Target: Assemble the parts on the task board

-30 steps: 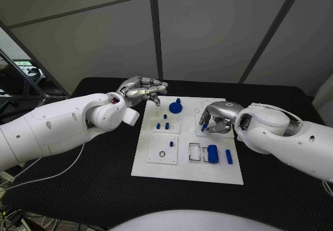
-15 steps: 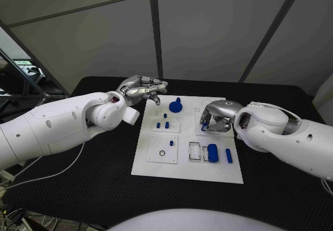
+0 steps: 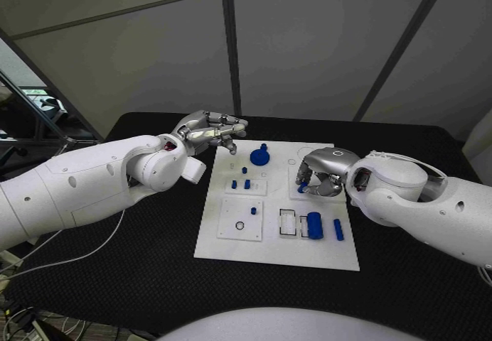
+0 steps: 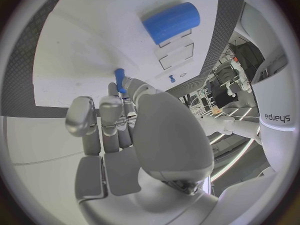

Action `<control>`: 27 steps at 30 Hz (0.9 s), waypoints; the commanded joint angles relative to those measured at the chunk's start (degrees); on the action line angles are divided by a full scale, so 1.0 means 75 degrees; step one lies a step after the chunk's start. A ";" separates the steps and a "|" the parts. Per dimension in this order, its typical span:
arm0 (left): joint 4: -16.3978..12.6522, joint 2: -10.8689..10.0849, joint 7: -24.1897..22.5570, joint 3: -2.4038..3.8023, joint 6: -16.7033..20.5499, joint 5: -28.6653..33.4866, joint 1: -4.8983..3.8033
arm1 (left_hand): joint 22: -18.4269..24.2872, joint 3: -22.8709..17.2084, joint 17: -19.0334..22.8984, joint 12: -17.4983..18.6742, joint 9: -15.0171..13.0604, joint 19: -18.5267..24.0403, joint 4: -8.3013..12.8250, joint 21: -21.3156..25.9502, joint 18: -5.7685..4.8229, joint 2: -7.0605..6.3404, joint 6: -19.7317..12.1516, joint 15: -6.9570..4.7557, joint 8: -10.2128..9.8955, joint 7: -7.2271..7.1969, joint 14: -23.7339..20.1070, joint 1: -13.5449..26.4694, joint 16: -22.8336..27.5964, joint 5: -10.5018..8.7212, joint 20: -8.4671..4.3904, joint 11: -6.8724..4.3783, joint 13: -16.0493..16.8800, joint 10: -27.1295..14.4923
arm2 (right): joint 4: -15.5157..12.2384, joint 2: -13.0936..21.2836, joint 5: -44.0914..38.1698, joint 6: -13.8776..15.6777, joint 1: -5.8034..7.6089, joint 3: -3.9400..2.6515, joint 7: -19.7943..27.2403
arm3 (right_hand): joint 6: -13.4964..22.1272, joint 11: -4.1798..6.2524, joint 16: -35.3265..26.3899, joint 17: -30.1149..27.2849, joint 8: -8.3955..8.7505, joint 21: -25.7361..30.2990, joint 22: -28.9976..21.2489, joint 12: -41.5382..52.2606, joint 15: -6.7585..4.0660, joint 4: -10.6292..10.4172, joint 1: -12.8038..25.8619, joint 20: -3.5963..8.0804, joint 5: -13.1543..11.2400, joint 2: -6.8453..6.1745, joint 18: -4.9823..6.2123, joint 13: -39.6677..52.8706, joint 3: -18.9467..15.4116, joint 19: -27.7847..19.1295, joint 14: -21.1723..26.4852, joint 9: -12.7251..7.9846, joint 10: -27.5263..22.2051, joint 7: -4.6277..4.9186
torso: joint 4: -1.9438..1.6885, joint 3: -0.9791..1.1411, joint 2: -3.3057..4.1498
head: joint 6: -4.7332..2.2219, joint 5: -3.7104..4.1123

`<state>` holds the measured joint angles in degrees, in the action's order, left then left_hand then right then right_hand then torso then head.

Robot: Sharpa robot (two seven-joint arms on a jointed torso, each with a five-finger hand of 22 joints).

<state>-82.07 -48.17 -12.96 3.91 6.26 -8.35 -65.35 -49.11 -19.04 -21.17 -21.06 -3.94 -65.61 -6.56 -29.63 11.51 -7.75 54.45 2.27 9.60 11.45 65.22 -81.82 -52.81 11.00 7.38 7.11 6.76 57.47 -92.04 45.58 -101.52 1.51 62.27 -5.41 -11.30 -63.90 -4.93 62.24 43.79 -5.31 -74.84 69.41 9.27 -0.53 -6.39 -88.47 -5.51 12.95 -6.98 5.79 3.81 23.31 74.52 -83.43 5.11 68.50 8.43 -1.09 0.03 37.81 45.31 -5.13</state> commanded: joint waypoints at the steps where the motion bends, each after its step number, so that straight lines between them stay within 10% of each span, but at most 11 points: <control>1: 0.0006 0.0020 0.0037 0.0005 0.0008 0.0029 -0.0012 | 0.0013 0.0026 0.0008 -0.0043 0.0000 0.0001 0.0004 0.0036 -0.0139 0.0047 -0.0032 0.0003 0.0035 0.0002 -0.0045 0.0031 -0.0004 -0.0014 0.0038 0.0002 0.0007 -0.0072 | -0.0223 0.0112 -0.0323 0.0555 -0.0008 0.0001 -0.0086 | -0.0053 0.0109 0.0053 0.0057 0.0008 -0.0078 0.0081 -0.0041 -0.0026 0.0096 0.0008 0.0009 0.0072 -0.0032 -0.0101 0.0040 0.0188 0.0067 -0.0004 0.0005 0.0200 0.0002 | 0.0016 -0.0002 -0.0012 | -0.0011 0.0026; 16: 0.0064 0.0054 0.0028 0.0004 0.0000 0.0029 -0.0010 | 0.0013 0.0026 0.0008 -0.0043 0.0000 0.0001 0.0004 0.0036 -0.0139 0.0047 -0.0032 0.0003 0.0035 0.0002 -0.0045 0.0031 -0.0004 -0.0014 0.0038 0.0002 0.0007 -0.0072 | -0.1378 0.0489 -0.0046 0.1361 0.0002 -0.0119 -0.0059 | -0.0104 0.0112 0.0227 0.0272 0.0022 -0.0258 0.0311 -0.0127 -0.0027 0.0216 0.0130 0.0007 0.0062 -0.0077 -0.0152 0.0050 0.0367 0.0210 -0.0046 0.0004 0.0277 -0.0003 | -0.0008 -0.0007 0.0000 | -0.0066 0.0049; 27: 0.0070 0.0084 0.0015 0.0004 -0.0006 0.0029 -0.0011 | 0.0013 0.0026 0.0008 -0.0043 0.0000 0.0001 0.0004 0.0036 -0.0139 0.0047 -0.0032 0.0003 0.0035 0.0002 -0.0045 0.0031 -0.0004 -0.0014 0.0038 0.0002 0.0007 -0.0072 | -0.1404 -0.0247 0.0517 0.1203 -0.0050 -0.0085 0.0234 | -0.0107 0.0105 0.0243 0.0262 0.0042 -0.0263 0.0313 -0.0183 -0.0019 0.0245 0.0237 0.0001 0.0051 -0.0095 -0.0149 0.0052 0.0421 0.0193 -0.0042 -0.0001 0.0296 0.0006 | -0.0017 -0.0001 0.0006 | -0.0030 -0.0047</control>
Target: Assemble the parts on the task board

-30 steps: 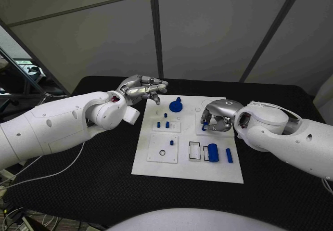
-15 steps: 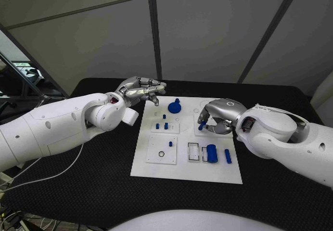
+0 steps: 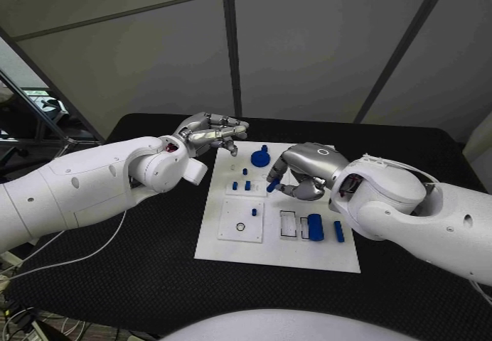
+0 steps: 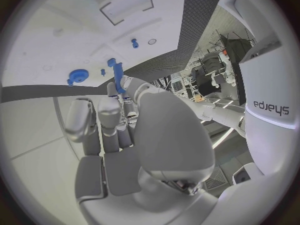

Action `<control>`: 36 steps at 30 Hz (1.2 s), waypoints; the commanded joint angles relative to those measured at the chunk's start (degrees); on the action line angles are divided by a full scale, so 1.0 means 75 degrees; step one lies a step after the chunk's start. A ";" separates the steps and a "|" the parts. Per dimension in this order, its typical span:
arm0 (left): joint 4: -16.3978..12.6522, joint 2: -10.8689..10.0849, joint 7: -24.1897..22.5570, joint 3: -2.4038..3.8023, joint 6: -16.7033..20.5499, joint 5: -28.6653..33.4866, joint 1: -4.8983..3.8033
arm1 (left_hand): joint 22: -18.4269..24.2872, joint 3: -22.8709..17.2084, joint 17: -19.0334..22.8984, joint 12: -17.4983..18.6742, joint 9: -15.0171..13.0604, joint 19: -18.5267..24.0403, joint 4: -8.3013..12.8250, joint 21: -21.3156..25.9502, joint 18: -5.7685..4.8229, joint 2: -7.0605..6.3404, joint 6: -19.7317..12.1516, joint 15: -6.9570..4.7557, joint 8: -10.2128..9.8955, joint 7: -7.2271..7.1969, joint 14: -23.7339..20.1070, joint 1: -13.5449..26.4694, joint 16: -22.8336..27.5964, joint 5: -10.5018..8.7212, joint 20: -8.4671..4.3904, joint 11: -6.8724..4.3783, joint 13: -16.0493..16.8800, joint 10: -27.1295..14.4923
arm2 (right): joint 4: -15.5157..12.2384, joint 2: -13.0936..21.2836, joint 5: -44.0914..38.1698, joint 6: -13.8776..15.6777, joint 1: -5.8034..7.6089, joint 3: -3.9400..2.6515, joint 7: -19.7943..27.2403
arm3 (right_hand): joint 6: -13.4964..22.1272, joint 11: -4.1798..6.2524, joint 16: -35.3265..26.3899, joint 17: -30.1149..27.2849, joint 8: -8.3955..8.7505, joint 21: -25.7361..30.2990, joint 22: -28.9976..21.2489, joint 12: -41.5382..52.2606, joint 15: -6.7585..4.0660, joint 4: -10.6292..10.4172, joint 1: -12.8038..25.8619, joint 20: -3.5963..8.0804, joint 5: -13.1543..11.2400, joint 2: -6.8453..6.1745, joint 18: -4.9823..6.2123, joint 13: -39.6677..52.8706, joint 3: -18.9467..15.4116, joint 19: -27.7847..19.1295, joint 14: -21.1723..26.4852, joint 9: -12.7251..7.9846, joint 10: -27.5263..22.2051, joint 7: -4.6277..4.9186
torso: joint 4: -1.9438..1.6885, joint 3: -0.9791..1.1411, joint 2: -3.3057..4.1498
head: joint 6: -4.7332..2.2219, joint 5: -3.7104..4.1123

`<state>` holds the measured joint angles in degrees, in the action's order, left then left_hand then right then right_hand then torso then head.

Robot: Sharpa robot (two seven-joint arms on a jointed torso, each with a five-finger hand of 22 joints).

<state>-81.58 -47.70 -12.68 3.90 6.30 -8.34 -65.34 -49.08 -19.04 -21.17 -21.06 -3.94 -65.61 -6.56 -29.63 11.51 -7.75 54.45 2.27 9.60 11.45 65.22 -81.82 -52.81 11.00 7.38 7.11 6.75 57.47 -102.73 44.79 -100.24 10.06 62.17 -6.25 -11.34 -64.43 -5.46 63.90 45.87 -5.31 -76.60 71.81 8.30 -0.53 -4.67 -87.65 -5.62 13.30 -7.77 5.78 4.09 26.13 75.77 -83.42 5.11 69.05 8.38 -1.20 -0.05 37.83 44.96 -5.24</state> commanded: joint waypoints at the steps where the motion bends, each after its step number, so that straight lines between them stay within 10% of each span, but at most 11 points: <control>1: 0.0007 0.0023 -0.0024 0.0005 -0.0012 0.0028 -0.0014 | 0.0008 0.0026 0.0009 -0.0043 0.0000 0.0001 0.0004 0.0036 -0.0139 0.0047 -0.0032 0.0003 0.0035 0.0002 -0.0045 0.0031 -0.0004 -0.0014 0.0039 0.0002 0.0009 -0.0072 | 0.0029 -0.0177 0.0360 0.0051 -0.0049 0.0032 0.0255 | -0.0036 0.0176 0.0022 -0.0017 0.0042 -0.0028 -0.0009 -0.0057 -0.0019 0.0015 0.0138 0.0016 0.0004 0.0008 -0.0148 0.0014 0.0046 0.0023 -0.0041 0.0000 0.0224 0.0013 | -0.0005 0.0009 0.0004 | 0.0019 -0.0034; 19: 0.0082 0.0090 -0.0044 0.0006 -0.0010 0.0028 -0.0016 | 0.0017 0.0024 0.0017 -0.0065 0.0000 -0.0005 0.0013 0.0041 -0.0139 0.0057 -0.0038 0.0003 0.0046 0.0005 -0.0049 0.0015 -0.0009 -0.0015 0.0039 0.0004 0.0011 -0.0087 | 0.0541 -0.1108 0.0528 -0.0116 -0.0383 0.0595 0.0615 | -0.0018 0.0171 0.0023 -0.0028 0.0063 -0.0014 -0.0029 -0.0095 -0.0016 0.0046 0.0172 0.0012 0.0007 0.0008 -0.0141 0.0012 0.0074 -0.0003 -0.0033 -0.0007 0.0214 0.0016 | 0.0006 0.0013 0.0002 | 0.0103 -0.0123; 36: 0.0095 0.0106 -0.0040 0.0006 -0.0030 0.0028 -0.0017 | 0.0017 0.0024 0.0017 -0.0065 0.0000 -0.0005 0.0013 0.0041 -0.0139 0.0057 -0.0038 0.0003 0.0046 0.0005 -0.0049 0.0015 -0.0009 -0.0015 0.0039 0.0004 0.0011 -0.0087 | 0.0886 -0.1361 0.0483 -0.0175 -0.0464 0.0672 0.0644 | -0.0014 0.0170 0.0039 -0.0007 0.0071 -0.0024 -0.0016 -0.0112 -0.0015 0.0074 0.0172 0.0011 0.0009 0.0015 -0.0143 0.0012 0.0096 0.0001 -0.0033 -0.0009 0.0213 0.0018 | 0.0015 0.0010 0.0006 | 0.0131 -0.0151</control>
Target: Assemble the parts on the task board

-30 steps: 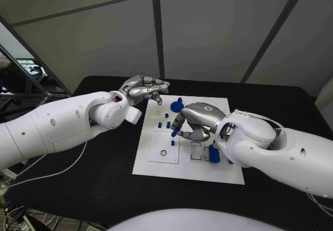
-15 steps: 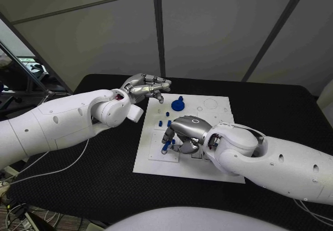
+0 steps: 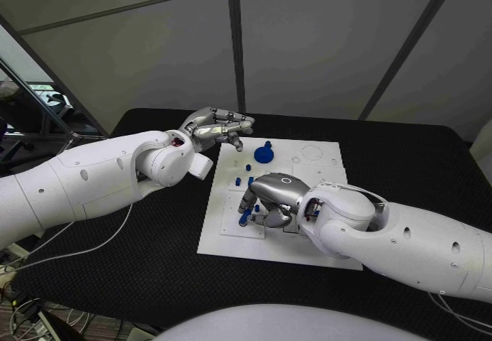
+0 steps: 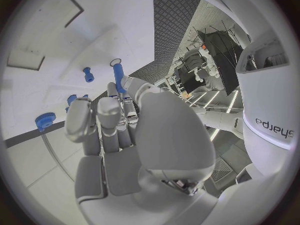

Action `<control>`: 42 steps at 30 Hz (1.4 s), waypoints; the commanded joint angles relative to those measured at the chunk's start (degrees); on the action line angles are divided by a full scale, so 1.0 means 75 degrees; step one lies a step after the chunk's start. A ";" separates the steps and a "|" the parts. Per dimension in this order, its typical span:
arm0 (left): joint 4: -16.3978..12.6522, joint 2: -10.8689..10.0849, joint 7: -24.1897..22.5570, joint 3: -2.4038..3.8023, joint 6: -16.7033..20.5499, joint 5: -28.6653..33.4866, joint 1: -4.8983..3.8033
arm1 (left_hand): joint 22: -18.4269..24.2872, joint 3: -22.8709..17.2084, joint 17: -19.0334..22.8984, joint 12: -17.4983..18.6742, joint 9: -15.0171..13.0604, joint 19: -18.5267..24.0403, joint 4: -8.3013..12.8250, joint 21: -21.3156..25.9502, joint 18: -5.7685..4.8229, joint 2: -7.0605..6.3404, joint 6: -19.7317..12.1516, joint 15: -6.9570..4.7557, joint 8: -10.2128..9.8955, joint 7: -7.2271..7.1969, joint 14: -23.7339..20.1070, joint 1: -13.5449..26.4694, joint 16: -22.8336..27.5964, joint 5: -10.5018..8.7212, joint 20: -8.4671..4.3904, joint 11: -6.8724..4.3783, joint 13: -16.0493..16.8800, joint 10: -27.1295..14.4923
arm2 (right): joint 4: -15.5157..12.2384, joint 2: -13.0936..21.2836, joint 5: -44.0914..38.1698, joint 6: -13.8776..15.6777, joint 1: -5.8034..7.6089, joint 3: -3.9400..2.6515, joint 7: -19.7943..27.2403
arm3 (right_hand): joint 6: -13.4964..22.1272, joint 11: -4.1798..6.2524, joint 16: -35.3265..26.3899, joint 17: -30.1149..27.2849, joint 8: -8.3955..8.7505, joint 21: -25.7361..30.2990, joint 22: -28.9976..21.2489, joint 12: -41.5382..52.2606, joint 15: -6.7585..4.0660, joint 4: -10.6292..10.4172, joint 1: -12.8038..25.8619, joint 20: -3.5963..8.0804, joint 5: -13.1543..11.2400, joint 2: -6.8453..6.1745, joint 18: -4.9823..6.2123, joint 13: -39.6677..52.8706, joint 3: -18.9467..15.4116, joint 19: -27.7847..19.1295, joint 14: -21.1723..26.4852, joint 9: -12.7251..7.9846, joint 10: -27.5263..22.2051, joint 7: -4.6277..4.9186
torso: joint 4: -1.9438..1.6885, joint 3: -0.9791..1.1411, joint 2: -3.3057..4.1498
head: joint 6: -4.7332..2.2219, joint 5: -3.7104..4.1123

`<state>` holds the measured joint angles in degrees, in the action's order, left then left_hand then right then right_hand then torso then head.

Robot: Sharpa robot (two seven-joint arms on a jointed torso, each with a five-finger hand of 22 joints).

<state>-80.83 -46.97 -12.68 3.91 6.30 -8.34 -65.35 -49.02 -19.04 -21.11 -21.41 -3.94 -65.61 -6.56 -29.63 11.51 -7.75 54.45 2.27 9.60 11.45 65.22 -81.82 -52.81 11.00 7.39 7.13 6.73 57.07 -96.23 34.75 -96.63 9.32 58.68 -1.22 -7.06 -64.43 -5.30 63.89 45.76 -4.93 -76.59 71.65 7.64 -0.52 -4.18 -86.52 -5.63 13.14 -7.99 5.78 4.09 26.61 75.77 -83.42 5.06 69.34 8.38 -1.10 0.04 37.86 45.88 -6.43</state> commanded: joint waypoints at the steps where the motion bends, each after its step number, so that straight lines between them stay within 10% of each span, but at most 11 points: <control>1: -0.0006 0.0011 -0.0039 0.0005 -0.0031 0.0028 -0.0014 | 0.0008 0.0024 0.0008 -0.0019 0.0000 -0.0005 0.0013 0.0041 -0.0139 0.0057 -0.0038 0.0003 0.0046 0.0005 -0.0049 0.0015 -0.0009 -0.0015 0.0039 0.0003 0.0013 -0.0034 | 0.0033 -0.0033 -0.0003 -0.0080 -0.0003 0.0003 0.0069 | -0.0015 0.0147 0.0039 0.0004 0.0022 -0.0022 0.0002 -0.0027 -0.0015 0.0013 0.0028 0.0011 0.0027 0.0043 -0.0142 0.0013 0.0033 -0.0002 -0.0033 -0.0003 0.0175 0.0020 | 0.0002 -0.0002 0.0002 | 0.0008 0.0007; 24: -0.0018 0.0006 -0.0026 0.0005 -0.0036 0.0028 -0.0014 | 0.0008 0.0024 0.0008 -0.0019 0.0000 -0.0005 0.0013 0.0041 -0.0139 0.0057 -0.0038 0.0003 0.0046 0.0005 -0.0049 0.0015 -0.0009 -0.0015 0.0039 0.0003 0.0013 -0.0034 | 0.0162 -0.0175 -0.0375 -0.0551 -0.0024 0.0062 -0.0232 | 0.0036 0.0124 0.0027 -0.0038 0.0069 0.0030 -0.0065 -0.0106 0.0007 0.0053 0.0174 -0.0007 -0.0022 -0.0003 -0.0124 0.0012 0.0023 -0.0081 -0.0007 -0.0019 0.0145 0.0044 | 0.0003 -0.0004 -0.0002 | 0.0066 -0.0022; 34: -0.0014 0.0008 -0.0017 0.0005 -0.0018 0.0028 -0.0016 | 0.0008 0.0024 0.0008 -0.0019 0.0000 -0.0005 0.0013 0.0041 -0.0139 0.0057 -0.0038 0.0003 0.0046 0.0005 -0.0049 0.0015 -0.0009 -0.0015 0.0039 0.0003 0.0013 -0.0034 | 0.0183 -0.0273 -0.0277 -0.0562 -0.0025 0.0107 -0.0304 | 0.1080 -0.0233 -0.0343 -0.0639 0.0190 0.0621 -0.0791 -0.0534 0.0298 -0.0007 0.0722 -0.0251 -0.0059 -0.0274 0.0047 -0.0074 -0.0111 -0.0719 0.0229 -0.0184 -0.1149 0.0331 | -0.0001 -0.0010 -0.0012 | 0.0061 -0.0009; 42: -0.0017 0.0019 -0.0007 0.0005 -0.0024 0.0028 -0.0016 | 0.0017 0.0031 0.0017 -0.0044 -0.0001 -0.0010 0.0011 0.0048 -0.0139 0.0062 -0.0042 0.0006 0.0058 0.0006 -0.0053 0.0017 -0.0014 -0.0017 0.0040 0.0004 0.0015 -0.0045 | 0.0142 -0.0256 -0.0184 -0.0232 -0.0025 0.0139 -0.0248 | 0.1461 -0.0267 -0.0563 -0.0990 0.0184 0.0949 -0.1161 -0.0439 0.0333 0.0085 0.0807 -0.0322 -0.0056 -0.0266 0.0141 -0.0054 -0.0368 -0.0998 0.0369 -0.0172 -0.1629 0.0315 | 0.0008 0.0001 -0.0001 | 0.0043 -0.0021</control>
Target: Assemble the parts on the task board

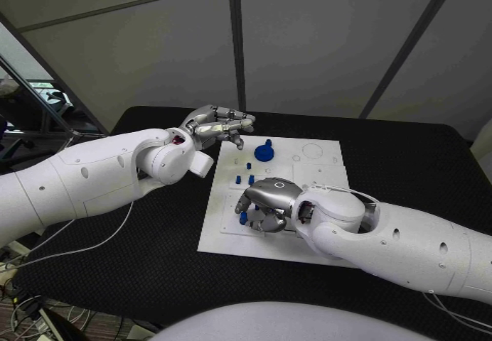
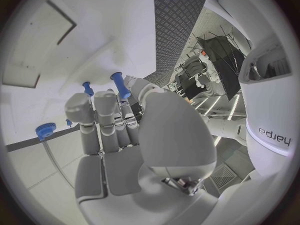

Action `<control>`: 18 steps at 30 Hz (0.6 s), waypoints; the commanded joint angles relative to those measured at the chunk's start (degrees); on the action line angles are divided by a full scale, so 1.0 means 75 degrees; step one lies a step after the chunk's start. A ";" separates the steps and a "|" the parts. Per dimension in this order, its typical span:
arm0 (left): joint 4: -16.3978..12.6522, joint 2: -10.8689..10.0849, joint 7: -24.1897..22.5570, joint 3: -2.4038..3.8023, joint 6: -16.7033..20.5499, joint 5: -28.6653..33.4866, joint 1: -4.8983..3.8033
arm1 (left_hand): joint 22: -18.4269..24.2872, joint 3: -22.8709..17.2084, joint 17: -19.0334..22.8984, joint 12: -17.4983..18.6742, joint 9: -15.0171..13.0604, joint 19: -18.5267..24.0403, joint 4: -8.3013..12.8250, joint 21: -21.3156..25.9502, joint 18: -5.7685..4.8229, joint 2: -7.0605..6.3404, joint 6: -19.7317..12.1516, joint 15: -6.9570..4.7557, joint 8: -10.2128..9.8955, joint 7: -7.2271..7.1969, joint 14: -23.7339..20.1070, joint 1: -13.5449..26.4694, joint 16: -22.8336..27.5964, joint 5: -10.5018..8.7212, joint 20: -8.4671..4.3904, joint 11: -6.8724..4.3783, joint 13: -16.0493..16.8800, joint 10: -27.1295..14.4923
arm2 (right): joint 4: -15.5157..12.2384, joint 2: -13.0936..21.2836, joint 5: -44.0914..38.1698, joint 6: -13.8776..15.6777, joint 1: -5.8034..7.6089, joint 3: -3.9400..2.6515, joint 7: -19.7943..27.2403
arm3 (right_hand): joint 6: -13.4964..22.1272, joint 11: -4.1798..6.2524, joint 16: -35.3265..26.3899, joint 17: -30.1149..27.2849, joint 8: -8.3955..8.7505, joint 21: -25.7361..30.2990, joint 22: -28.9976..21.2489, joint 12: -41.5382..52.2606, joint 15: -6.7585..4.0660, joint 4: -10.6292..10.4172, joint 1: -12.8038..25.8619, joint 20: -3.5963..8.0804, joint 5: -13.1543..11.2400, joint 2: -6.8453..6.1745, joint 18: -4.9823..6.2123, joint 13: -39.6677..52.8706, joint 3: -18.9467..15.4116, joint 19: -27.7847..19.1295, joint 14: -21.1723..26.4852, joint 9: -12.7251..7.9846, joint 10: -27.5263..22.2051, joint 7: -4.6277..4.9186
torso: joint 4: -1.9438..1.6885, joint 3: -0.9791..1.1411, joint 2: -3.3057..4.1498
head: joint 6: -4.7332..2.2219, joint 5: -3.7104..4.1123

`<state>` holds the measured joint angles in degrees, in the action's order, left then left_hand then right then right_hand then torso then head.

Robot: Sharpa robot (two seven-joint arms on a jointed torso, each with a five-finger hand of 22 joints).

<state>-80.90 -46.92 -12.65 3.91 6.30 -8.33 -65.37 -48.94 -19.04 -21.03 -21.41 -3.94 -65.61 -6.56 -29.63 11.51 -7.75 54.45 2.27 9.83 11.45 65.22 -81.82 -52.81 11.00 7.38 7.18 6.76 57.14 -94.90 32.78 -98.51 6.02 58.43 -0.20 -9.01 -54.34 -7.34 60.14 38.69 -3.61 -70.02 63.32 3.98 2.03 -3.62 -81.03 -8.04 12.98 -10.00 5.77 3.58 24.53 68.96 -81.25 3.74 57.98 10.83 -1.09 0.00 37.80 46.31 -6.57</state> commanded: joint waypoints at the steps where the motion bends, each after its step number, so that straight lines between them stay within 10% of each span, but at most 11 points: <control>1: -0.0008 0.0013 -0.0010 0.0005 -0.0025 0.0027 -0.0014 | 0.0007 0.0031 0.0007 -0.0044 -0.0001 -0.0010 0.0011 0.0048 -0.0139 0.0062 -0.0042 0.0006 0.0027 0.0006 -0.0053 0.0017 -0.0014 -0.0017 0.0040 -0.0003 0.0011 -0.0055 | -0.0041 0.0011 0.0070 0.0280 0.0009 0.0004 0.0030 | 0.0196 0.0006 -0.0131 -0.0151 0.0011 0.0148 -0.0138 0.0050 -0.0007 0.0028 0.0078 -0.0001 -0.0033 0.0006 0.0161 0.0012 -0.0137 -0.0156 0.0118 0.0002 -0.0197 -0.0022 | 0.0007 0.0007 0.0007 | -0.0014 -0.0002; 13: 0.0012 -0.0014 0.0000 0.0005 -0.0035 0.0027 -0.0013 | 0.0010 0.0035 0.0010 -0.0053 -0.0001 -0.0011 0.0010 0.0050 -0.0139 0.0063 -0.0044 0.0007 0.0032 0.0007 -0.0056 0.0020 -0.0015 -0.0018 0.0040 -0.0002 0.0012 -0.0059 | -0.0643 0.0743 0.0473 0.1757 0.0002 0.0001 0.0577 | 0.0537 0.0026 -0.0706 -0.0993 -0.0026 0.0771 -0.0816 0.0385 -0.0009 0.0087 0.0120 -0.0007 0.0054 0.0080 0.0296 0.0051 -0.0838 -0.0615 0.0414 0.0033 -0.0660 -0.0190 | 0.0020 0.0006 -0.0014 | -0.0047 0.0138; 18: 0.0030 -0.0027 0.0004 0.0003 -0.0036 0.0028 -0.0012 | 0.0010 0.0035 0.0010 -0.0053 -0.0001 -0.0011 0.0010 0.0050 -0.0139 0.0063 -0.0044 0.0007 0.0032 0.0007 -0.0056 0.0020 -0.0015 -0.0018 0.0040 -0.0002 0.0012 -0.0059 | -0.1133 0.1626 0.1203 0.2091 0.0052 -0.0110 0.0215 | 0.0022 0.0153 -0.0654 -0.0944 -0.0234 0.0699 -0.0702 0.1102 -0.0100 -0.0233 0.0525 0.0057 0.0084 0.0181 0.0260 0.0196 -0.1193 -0.0446 0.0313 0.0128 0.0331 -0.0098 | 0.0040 -0.0012 -0.0032 | -0.0112 0.0461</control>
<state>-80.70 -47.09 -12.58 3.91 6.30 -8.33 -65.36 -48.95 -19.04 -21.04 -21.41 -3.94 -65.61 -6.56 -29.63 11.51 -7.75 54.45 2.27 9.82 11.45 65.22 -81.82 -52.81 11.00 7.38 7.18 6.75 57.15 -102.52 43.87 -94.56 16.60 58.47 -0.68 -6.46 -53.17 -6.33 55.24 31.38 -4.85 -64.48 57.70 11.13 1.49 -4.57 -78.13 -7.64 13.28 -8.63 7.60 4.76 16.09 65.13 -78.74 4.53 58.62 9.91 -0.93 0.02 37.71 45.63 -4.19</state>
